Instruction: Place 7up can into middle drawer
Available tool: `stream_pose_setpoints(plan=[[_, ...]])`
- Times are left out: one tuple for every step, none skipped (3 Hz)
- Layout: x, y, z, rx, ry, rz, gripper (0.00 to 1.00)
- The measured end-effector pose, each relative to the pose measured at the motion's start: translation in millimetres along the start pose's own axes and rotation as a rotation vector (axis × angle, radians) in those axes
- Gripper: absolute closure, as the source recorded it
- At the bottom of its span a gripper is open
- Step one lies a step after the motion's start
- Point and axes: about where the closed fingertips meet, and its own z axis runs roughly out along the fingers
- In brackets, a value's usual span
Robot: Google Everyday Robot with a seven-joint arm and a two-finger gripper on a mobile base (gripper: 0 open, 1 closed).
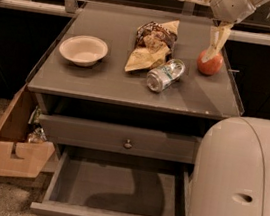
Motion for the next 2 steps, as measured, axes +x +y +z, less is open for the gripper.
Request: stream_pose_setpoints(plan=[[0, 6, 17, -0.023, -0.051, 0.031, 0.00], [1, 4, 37, -0.079, -0.028, 0.058, 0.00]])
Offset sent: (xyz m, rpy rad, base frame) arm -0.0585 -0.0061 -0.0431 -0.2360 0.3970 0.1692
